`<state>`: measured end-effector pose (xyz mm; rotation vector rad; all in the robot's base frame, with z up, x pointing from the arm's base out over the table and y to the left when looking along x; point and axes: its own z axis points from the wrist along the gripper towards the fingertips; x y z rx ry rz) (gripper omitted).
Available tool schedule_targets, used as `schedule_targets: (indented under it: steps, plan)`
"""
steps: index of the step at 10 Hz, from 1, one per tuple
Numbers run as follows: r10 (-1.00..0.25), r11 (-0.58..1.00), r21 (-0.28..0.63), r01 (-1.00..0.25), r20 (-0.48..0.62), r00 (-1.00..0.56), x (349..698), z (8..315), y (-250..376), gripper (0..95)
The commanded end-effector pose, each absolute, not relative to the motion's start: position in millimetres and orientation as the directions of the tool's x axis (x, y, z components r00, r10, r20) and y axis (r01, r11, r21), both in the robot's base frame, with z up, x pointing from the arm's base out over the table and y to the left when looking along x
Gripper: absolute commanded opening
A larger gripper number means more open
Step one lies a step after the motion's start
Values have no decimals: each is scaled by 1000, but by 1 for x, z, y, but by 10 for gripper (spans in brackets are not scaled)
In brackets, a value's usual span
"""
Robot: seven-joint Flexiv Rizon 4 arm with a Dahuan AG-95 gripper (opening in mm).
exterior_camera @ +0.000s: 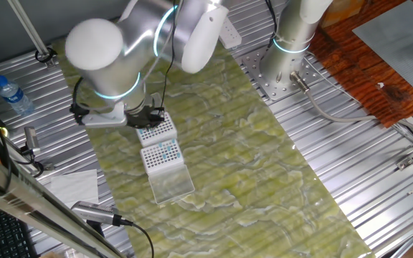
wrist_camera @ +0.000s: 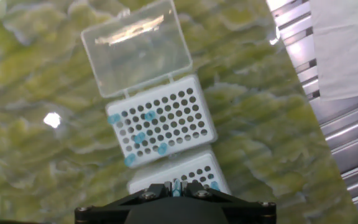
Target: Transfer all medium pipette tips from one holder to another
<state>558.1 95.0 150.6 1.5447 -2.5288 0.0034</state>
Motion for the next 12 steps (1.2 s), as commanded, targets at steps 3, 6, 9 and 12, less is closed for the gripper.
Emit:
schedule_targets:
  steps: [3, 6, 9, 12]
  plan:
    - [-860, 504, 87, -859, 147, -489, 563, 146, 110, 0]
    - [-851, 518, 85, -851, 146, -504, 565, 144, 117, 0]
    - [-836, 543, 77, -836, 144, -530, 570, 138, 128, 0]
    - [-832, 549, 73, -832, 143, -537, 571, 137, 130, 0]
